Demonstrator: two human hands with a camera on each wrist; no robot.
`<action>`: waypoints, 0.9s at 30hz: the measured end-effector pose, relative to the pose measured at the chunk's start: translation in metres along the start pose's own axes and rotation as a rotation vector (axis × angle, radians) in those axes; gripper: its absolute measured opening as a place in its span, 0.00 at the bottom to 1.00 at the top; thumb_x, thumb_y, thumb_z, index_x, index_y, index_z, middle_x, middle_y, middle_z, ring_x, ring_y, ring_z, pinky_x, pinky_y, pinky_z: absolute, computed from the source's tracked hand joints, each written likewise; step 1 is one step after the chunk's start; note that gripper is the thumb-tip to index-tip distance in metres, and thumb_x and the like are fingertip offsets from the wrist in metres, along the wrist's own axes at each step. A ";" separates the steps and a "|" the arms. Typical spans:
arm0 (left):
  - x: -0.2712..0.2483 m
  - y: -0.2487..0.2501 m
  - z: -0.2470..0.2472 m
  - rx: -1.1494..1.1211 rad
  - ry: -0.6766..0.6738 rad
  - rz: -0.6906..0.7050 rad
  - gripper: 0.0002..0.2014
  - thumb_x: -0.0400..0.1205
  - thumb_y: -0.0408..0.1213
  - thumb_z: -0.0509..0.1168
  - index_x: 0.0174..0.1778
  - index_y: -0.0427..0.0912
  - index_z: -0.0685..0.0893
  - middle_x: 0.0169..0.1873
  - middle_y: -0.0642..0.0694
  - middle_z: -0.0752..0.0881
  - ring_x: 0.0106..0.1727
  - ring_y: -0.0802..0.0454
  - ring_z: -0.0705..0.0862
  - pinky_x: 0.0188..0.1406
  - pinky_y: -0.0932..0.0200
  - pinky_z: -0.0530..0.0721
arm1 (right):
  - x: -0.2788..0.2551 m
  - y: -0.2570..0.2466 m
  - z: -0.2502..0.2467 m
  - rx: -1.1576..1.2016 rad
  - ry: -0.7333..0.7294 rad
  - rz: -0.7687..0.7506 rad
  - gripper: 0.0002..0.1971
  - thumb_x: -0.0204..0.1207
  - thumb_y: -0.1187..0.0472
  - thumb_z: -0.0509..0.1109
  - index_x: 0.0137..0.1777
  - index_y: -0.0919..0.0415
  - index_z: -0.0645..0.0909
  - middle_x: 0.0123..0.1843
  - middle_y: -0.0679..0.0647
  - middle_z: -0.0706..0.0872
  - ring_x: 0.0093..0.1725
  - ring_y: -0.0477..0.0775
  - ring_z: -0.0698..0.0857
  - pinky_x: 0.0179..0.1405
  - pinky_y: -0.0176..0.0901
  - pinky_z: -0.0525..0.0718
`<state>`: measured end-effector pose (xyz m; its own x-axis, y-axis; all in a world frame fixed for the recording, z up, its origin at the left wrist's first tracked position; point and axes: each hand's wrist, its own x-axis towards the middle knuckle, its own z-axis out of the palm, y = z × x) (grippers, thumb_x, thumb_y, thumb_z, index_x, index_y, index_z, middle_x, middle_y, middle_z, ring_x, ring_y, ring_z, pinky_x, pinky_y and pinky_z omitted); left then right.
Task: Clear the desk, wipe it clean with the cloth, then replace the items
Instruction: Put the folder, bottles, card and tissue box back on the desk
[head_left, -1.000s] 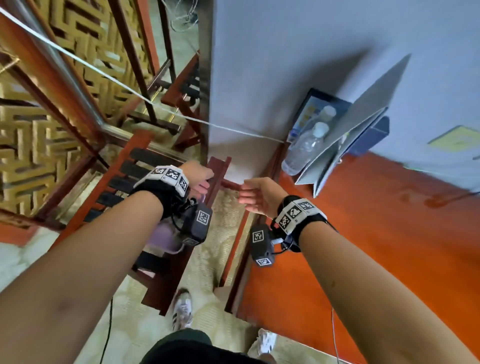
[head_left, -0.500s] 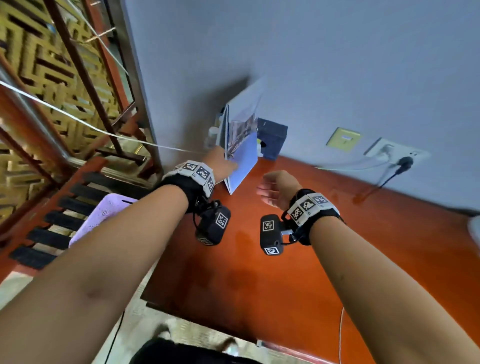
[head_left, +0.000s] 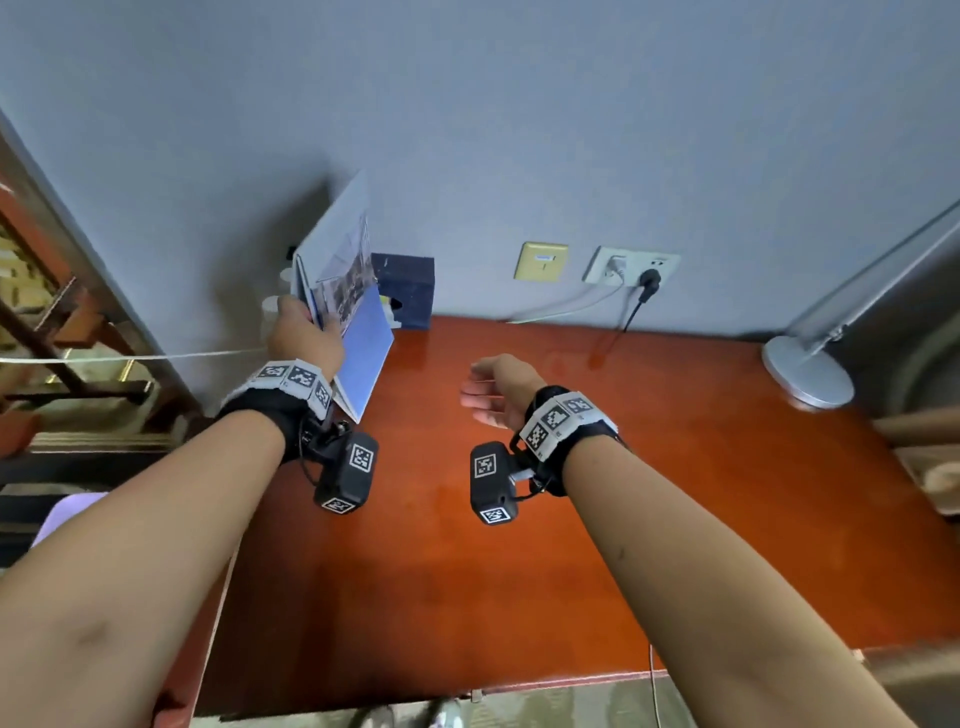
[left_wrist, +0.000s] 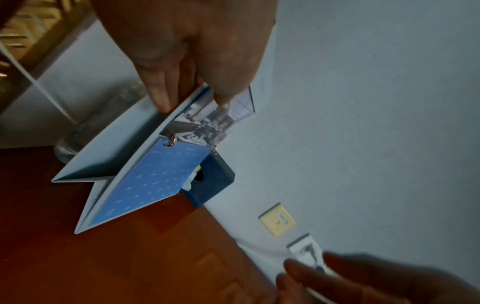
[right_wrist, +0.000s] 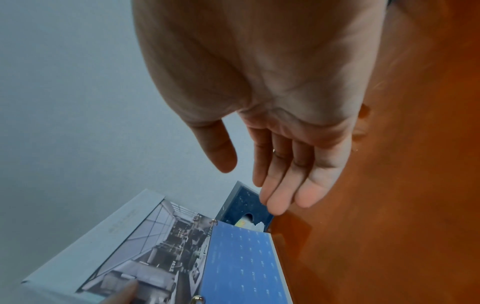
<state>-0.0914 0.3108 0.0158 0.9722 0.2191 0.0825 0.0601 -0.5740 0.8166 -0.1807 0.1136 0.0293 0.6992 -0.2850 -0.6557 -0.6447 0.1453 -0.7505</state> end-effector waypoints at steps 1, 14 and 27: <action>-0.002 0.003 0.001 0.020 0.023 0.015 0.07 0.83 0.36 0.61 0.46 0.40 0.68 0.42 0.37 0.76 0.40 0.42 0.75 0.38 0.54 0.71 | 0.000 0.002 -0.001 0.003 0.004 0.006 0.07 0.82 0.59 0.61 0.44 0.57 0.78 0.43 0.54 0.85 0.40 0.53 0.85 0.40 0.42 0.79; -0.026 0.036 -0.018 0.129 0.018 0.214 0.13 0.80 0.27 0.56 0.49 0.32 0.87 0.45 0.28 0.86 0.41 0.36 0.77 0.39 0.57 0.66 | -0.025 0.015 -0.011 -0.062 0.024 0.022 0.07 0.81 0.55 0.63 0.46 0.58 0.77 0.45 0.55 0.85 0.42 0.54 0.86 0.43 0.45 0.79; -0.033 0.096 0.005 -0.341 -0.441 0.221 0.06 0.69 0.35 0.67 0.38 0.51 0.82 0.31 0.40 0.79 0.30 0.47 0.79 0.41 0.40 0.88 | -0.055 -0.009 -0.086 0.026 0.419 -0.269 0.41 0.69 0.54 0.73 0.81 0.59 0.60 0.81 0.56 0.66 0.76 0.61 0.69 0.74 0.62 0.70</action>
<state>-0.1162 0.2452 0.0885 0.9600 -0.2664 0.0865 -0.1596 -0.2667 0.9505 -0.2403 0.0464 0.0794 0.6522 -0.6707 -0.3531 -0.4468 0.0362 -0.8939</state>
